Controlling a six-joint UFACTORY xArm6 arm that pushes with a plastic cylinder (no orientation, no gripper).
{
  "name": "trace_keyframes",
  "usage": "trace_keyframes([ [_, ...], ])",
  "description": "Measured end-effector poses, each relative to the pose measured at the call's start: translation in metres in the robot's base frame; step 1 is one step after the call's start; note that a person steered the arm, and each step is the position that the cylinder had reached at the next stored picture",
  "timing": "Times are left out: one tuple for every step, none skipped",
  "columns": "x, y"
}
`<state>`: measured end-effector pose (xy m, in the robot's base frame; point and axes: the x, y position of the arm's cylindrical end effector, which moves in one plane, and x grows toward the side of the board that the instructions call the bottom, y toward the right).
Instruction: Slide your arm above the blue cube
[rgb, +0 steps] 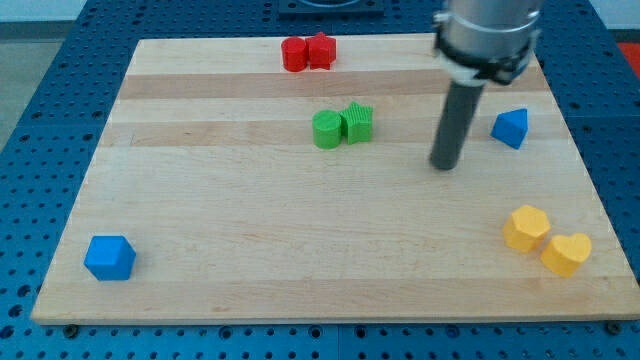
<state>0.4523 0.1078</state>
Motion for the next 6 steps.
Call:
trace_keyframes([
  [0.024,-0.07],
  [0.029,-0.14],
  [0.029,-0.205],
  [0.029,-0.268],
  [0.03,-0.329],
  [0.043,-0.378],
])
